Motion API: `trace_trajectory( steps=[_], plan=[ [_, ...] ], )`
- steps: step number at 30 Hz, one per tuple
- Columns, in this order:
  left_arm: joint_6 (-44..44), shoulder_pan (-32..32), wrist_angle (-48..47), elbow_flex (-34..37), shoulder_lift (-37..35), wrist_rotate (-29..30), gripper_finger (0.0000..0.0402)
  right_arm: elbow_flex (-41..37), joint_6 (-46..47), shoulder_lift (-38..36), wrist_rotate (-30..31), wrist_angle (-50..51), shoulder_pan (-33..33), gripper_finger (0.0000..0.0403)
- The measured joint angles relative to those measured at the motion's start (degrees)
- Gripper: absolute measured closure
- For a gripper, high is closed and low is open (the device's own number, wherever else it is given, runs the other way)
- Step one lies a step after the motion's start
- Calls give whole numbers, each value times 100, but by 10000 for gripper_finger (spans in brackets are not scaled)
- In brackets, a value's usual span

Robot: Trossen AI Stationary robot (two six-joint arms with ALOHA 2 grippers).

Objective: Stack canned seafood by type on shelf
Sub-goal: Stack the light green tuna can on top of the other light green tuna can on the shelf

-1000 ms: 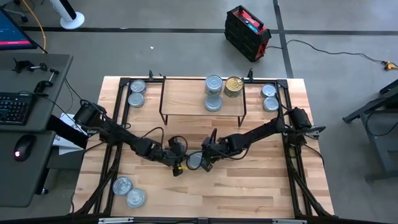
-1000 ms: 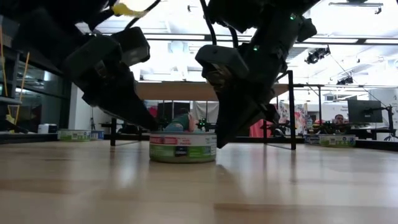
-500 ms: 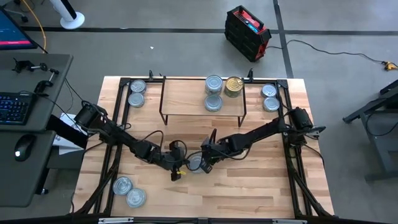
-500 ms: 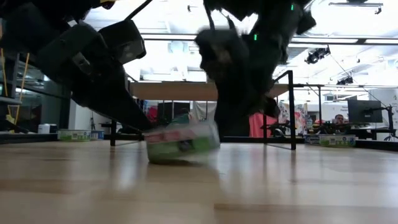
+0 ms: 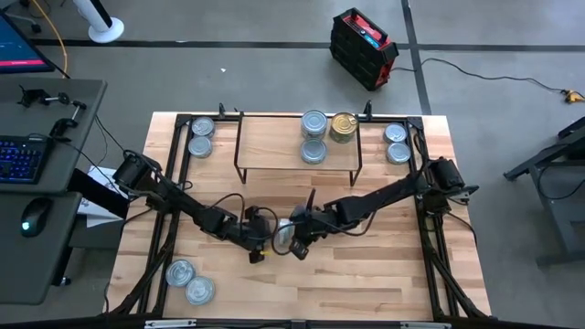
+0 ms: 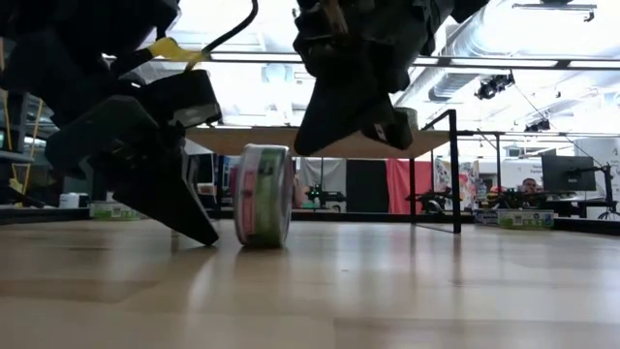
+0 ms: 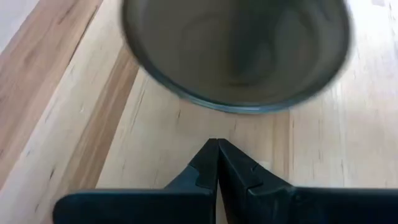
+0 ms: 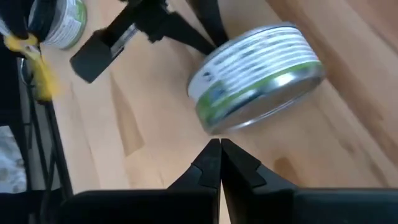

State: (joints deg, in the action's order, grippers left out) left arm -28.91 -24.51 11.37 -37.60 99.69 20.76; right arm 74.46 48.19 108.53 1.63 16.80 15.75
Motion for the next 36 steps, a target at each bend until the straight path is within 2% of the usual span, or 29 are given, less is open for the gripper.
trace_trajectory(
  steps=[8,14,17,24,31,36],
  plan=[
    [-141,-2,-221,-15,-35,47,401,-4,-318,-225,35,126,-70,403],
    [184,146,-263,2,-106,822,401,-7,-192,-337,761,949,-76,403],
    [220,313,-242,2,-106,820,401,-23,-176,-360,1065,1128,-107,403],
    [169,532,656,-2,-107,534,401,-37,74,-361,1590,1620,-326,403],
    [-217,446,1691,-7,-111,372,401,-37,52,-361,1593,1689,-510,403],
    [-473,339,2062,-7,-111,373,401,-36,-199,-361,1466,1648,-526,403]
  ],
)
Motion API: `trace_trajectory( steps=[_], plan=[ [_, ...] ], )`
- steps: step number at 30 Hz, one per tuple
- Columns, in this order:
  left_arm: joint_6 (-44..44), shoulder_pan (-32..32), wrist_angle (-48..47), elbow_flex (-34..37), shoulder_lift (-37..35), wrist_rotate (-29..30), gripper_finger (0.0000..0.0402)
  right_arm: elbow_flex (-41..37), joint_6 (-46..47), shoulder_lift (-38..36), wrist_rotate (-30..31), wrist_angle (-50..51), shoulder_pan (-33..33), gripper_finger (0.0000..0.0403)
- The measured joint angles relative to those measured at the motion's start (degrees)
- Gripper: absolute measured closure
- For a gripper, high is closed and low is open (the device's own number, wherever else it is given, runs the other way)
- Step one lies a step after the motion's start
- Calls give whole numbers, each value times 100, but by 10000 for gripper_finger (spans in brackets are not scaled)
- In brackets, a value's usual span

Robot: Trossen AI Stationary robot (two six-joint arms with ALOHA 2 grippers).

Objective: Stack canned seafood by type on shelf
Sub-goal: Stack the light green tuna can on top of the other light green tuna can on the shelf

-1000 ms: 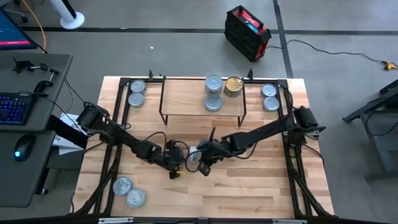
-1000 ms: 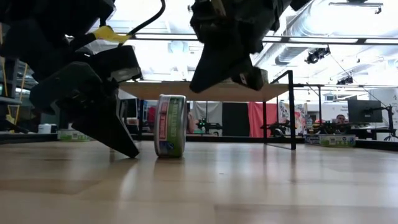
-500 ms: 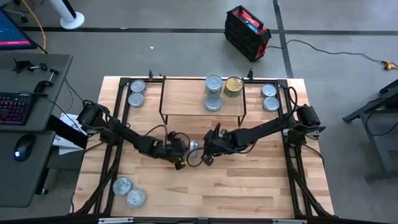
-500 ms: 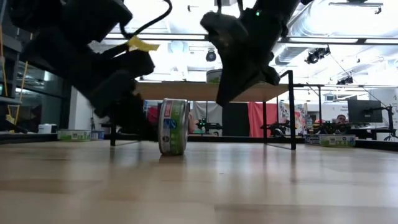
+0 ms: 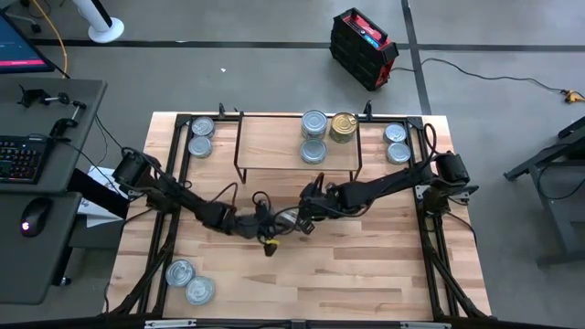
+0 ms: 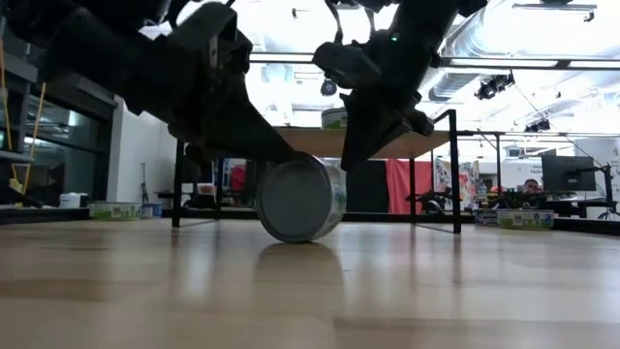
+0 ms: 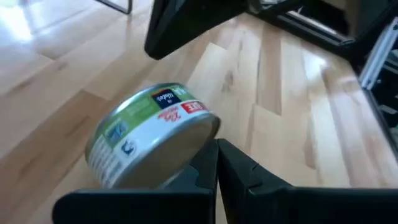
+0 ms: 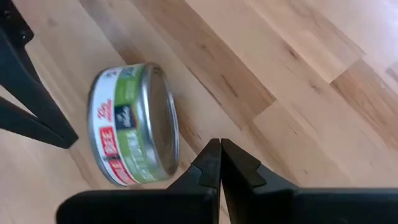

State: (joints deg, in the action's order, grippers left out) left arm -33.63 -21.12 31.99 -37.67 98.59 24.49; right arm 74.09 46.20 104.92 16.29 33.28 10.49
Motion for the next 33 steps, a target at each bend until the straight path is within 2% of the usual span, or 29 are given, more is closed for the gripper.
trace_trajectory(
  steps=[4,8,12,14,17,22,25,29,33],
  plan=[
    [-109,-87,-19,0,-27,-145,401,110,-282,-190,46,285,-34,403],
    [-38,-200,-292,-9,-546,-861,401,211,-410,-640,28,149,-30,403],
    [218,-326,-1231,-8,-1334,-828,401,211,-290,-831,-562,-470,66,388],
    [216,-349,-1767,-7,-1731,-600,401,211,-299,-802,-792,-879,145,363],
    [159,-350,-2377,-6,-2153,-420,401,211,-569,-629,-932,-1346,271,304],
    [-132,-372,-2714,-4,-2409,-292,401,211,-1173,-347,-530,-1345,363,179],
    [-315,-377,-2735,-4,-2406,-293,401,211,-1388,-133,-367,-1201,353,120],
    [-451,-381,-2752,-4,-2402,-258,401,202,-1419,116,113,-1124,334,87],
    [-536,-381,-2753,-4,-2402,-234,401,202,-1321,344,66,-1193,271,84]
  ],
)
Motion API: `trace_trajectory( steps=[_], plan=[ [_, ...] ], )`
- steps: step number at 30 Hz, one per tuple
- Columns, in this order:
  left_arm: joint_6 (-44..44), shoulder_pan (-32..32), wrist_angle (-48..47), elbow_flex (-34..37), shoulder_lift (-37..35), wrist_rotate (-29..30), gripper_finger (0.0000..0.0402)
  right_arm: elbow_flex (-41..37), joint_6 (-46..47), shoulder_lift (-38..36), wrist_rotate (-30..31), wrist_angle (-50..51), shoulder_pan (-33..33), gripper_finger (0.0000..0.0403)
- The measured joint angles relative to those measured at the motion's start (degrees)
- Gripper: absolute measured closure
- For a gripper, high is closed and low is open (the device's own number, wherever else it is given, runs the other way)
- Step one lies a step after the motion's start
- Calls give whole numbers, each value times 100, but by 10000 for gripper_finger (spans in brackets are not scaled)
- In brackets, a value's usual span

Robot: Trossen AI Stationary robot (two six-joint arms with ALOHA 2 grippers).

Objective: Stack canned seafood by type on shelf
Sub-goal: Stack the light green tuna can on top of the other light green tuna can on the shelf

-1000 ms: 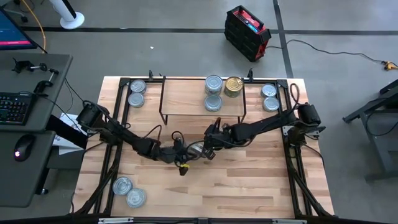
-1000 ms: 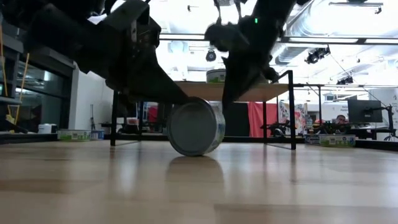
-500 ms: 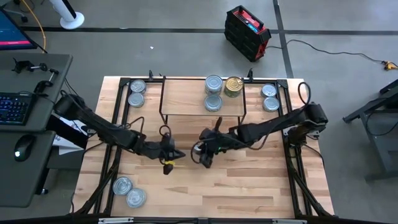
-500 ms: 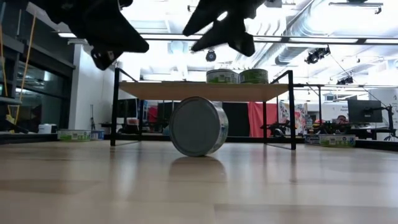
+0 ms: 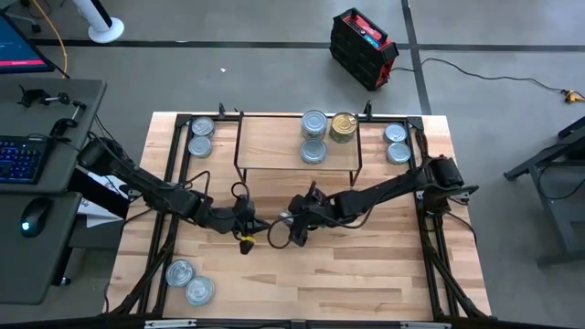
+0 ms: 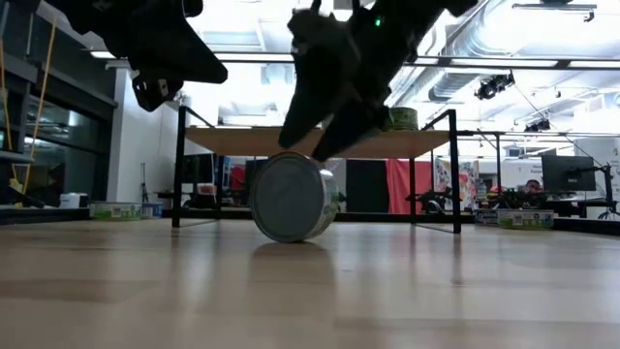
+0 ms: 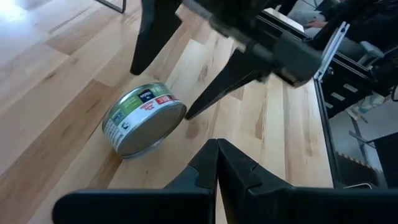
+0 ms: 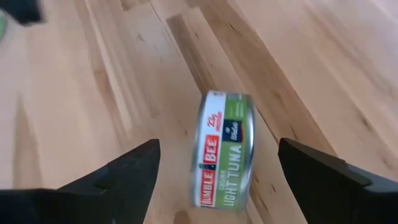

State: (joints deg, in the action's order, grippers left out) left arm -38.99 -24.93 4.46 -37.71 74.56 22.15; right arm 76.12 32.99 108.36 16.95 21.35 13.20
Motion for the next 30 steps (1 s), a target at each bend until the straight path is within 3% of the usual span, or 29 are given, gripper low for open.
trace_trajectory(
  steps=[10,13,16,18,19,25,30],
  plan=[
    [-235,-61,17,0,0,4,401,0,9,564,-101,-199,-84,95],
    [-328,-105,16,0,0,4,401,0,145,609,-116,-176,-84,134],
    [-346,-135,13,8,-117,-4,401,0,296,525,-347,-98,-74,215],
    [-358,-137,3,-50,-334,-27,401,0,292,386,-609,-15,-60,282],
    [-337,-136,4,-96,-485,-60,401,0,245,283,-733,12,-49,292],
    [747,-122,14,-283,-1474,-11,401,0,41,-725,-1046,477,69,291],
    [1079,-116,-217,-284,-2079,462,401,-2,514,-1705,-81,1446,350,291]
  ],
)
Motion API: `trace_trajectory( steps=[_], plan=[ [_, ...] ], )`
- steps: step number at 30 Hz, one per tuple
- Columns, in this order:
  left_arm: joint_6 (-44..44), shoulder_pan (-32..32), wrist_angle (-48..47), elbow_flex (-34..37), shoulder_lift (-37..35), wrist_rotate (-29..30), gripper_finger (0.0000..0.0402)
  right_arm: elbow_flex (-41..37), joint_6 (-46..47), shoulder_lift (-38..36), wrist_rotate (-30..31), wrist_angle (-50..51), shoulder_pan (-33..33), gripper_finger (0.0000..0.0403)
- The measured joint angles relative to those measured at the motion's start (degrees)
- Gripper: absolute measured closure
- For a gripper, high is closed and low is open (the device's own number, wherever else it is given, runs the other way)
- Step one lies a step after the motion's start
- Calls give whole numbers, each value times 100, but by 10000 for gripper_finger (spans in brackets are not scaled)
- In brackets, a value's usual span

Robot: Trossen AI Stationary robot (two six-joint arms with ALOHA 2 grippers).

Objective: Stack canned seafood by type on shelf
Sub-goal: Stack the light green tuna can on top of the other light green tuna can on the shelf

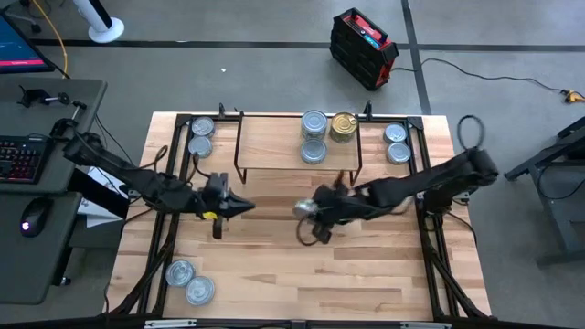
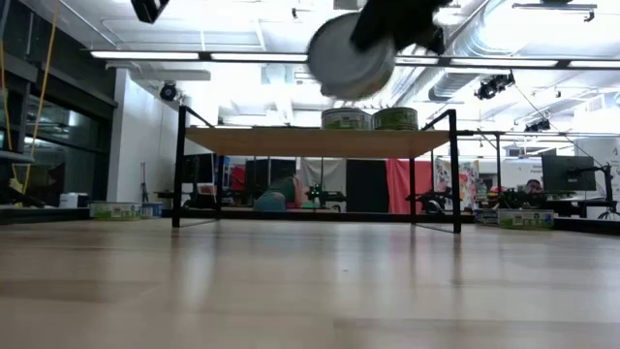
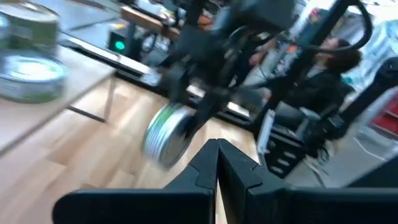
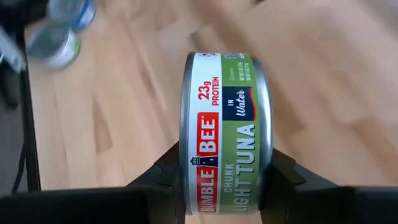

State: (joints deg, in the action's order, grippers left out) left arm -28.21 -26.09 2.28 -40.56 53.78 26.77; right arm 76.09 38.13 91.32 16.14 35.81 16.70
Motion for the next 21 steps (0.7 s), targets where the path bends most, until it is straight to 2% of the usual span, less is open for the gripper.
trace_trajectory(
  steps=[6,8,10,13,16,19,21],
  plan=[
    [-69,0,-468,0,-151,431,401,-4,1238,-913,1674,612,19,291],
    [-141,3,-482,0,-108,470,401,-4,1798,-1123,1948,722,-213,291],
    [-223,13,-512,0,-54,486,401,-4,2144,-1255,1979,717,-538,291],
    [-314,13,-529,0,16,486,401,-4,2187,-1322,1643,577,-1146,291],
    [-387,13,-564,0,37,486,401,-72,1898,-1291,848,73,-1755,291],
    [-508,13,-604,0,33,486,401,-593,1633,-1282,-171,-1568,-2168,291],
    [-532,-11,-662,0,33,480,401,-1017,1683,-1279,-616,-2501,-2296,291]
  ],
)
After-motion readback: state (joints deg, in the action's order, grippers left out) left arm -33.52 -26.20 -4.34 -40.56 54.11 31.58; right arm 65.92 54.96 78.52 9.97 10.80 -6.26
